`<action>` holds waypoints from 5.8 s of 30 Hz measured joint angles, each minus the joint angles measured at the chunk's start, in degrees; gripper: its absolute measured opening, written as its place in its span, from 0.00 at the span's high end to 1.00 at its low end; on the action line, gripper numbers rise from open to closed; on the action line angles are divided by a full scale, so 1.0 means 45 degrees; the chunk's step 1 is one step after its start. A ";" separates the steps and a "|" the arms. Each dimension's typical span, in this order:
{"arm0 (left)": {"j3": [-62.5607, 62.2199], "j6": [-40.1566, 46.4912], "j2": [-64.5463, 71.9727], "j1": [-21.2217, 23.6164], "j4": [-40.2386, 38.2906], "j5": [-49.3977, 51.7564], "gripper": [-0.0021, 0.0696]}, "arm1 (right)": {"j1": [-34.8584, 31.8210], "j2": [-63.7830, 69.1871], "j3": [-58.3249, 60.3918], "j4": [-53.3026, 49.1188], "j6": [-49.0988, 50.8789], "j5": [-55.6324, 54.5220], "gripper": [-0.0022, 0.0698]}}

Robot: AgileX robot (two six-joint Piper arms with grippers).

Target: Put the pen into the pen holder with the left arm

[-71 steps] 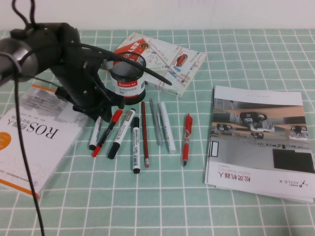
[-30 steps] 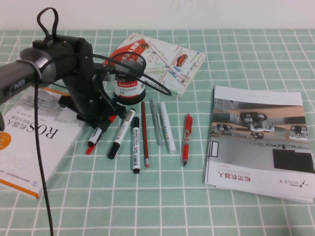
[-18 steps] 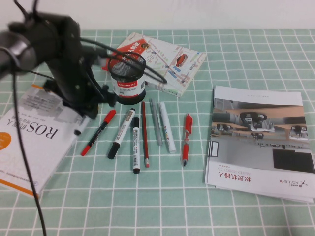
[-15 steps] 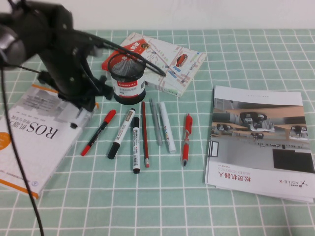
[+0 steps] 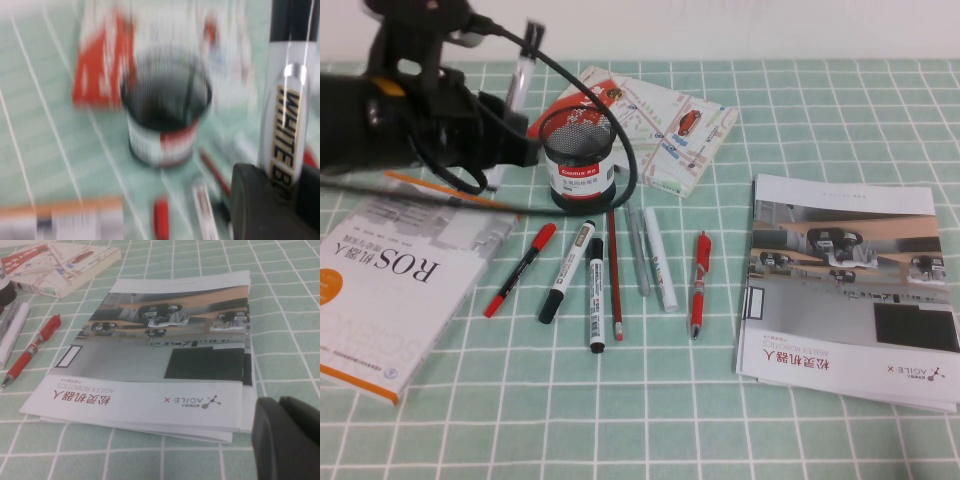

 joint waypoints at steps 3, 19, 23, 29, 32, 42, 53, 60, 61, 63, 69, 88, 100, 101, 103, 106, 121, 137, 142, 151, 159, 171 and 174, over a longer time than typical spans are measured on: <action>0.1011 0.1845 -0.0229 0.0000 -0.2141 -0.2316 0.82 | 0.0000 0.0000 0.0000 0.0000 0.0000 0.0000 1.00; 0.1669 0.0127 0.0965 -0.1258 0.0795 -0.7209 0.82 | 0.0000 0.0000 0.0000 0.0000 0.0000 0.0000 1.00; 0.1669 -0.5849 0.1479 -0.0956 0.6032 -0.8974 0.82 | 0.0000 0.0000 0.0000 0.0000 0.0000 0.0000 1.00; 0.1669 -0.8911 0.2944 -0.0768 0.8459 -1.1340 0.82 | 0.0000 0.0000 0.0000 0.0000 0.0000 0.0000 1.00; 0.1547 -0.9087 0.3733 -0.0713 0.8669 -1.2062 0.82 | 0.0000 0.0000 0.0000 0.0000 0.0000 0.0000 1.00; -0.0588 -0.9344 0.6301 -0.0048 0.8292 -1.2487 0.82 | 0.0000 0.0000 0.0000 0.0000 0.0000 0.0000 1.00; -0.1384 -0.9582 0.7629 -0.0015 0.8242 -1.2702 0.82 | 0.0000 0.0000 0.0000 0.0000 0.0000 0.0000 1.00; -0.1384 -0.9609 0.7708 -0.0015 0.8291 -1.2496 0.81 | 0.0000 0.0000 0.0000 0.0000 0.0000 0.0000 1.00; -0.1391 -0.9609 0.7708 -0.0015 0.8291 -1.2466 0.80 | 0.0000 0.0000 0.0000 0.0000 0.0000 0.0000 1.00; -0.1391 -0.9609 0.7708 -0.0015 0.8291 -1.2436 0.78 | 0.0000 0.0000 0.0000 0.0000 0.0000 0.0000 1.00; -0.1391 -0.9609 0.7708 -0.0015 0.8314 -1.2415 0.74 | 0.0000 0.0000 0.0000 0.0000 0.0000 0.0000 1.00; -0.0293 -0.9609 0.2940 0.0004 0.8341 -0.6061 0.93 | 0.0000 0.0000 0.0000 0.0000 0.0000 0.0000 1.00; 0.4672 -0.9720 -0.3807 0.0004 0.8316 -0.4577 0.97 | 0.0000 0.0000 0.0000 0.0000 0.0000 0.0000 1.00; 0.5055 -0.9924 -0.4210 0.0004 0.8286 -0.4245 0.97 | 0.0000 0.0000 0.0000 0.0000 0.0000 0.0000 1.00; 0.5691 -1.0606 -0.4801 0.0004 0.8289 -0.3418 0.97 | 0.0000 0.0000 0.0000 0.0000 0.0000 0.0000 1.00; 0.6186 -1.1246 -0.5382 0.0004 0.8597 -0.1761 0.97 | 0.0000 0.0000 0.0000 0.0000 0.0000 0.0000 1.00; 0.6229 -1.1539 -0.5719 0.0004 0.9335 0.0659 0.97 | 0.0000 0.0000 0.0000 0.0000 0.0000 0.0000 1.00; 1.1219 -0.7070 -1.2943 0.1556 0.5822 -0.3895 0.97 | 0.0000 0.0000 0.0000 0.0000 0.0000 0.0000 1.00; 1.2814 -0.6895 -1.5730 0.2074 0.5513 -0.3835 0.97 | 0.0000 0.0000 0.0000 0.0000 0.0000 0.0000 1.00; 1.4824 -0.6840 -1.8354 0.2181 0.5274 -0.3432 0.97 | 0.0000 0.0000 0.0000 0.0020 0.0000 0.0000 1.00; 1.5221 -0.6903 -1.8442 0.2230 0.5253 -0.2355 0.97 | 0.0000 0.0000 0.0000 0.0020 0.0000 0.0000 1.00; 1.5176 -0.6903 -1.8442 0.2254 0.5642 -0.0361 0.97 | 0.0000 0.0000 0.0000 0.0020 0.0000 0.0000 1.00; 1.5176 -0.6903 -1.8442 0.2254 0.5770 -0.0313 0.97 | 0.0000 0.0000 0.0000 0.0020 0.0000 0.0000 1.00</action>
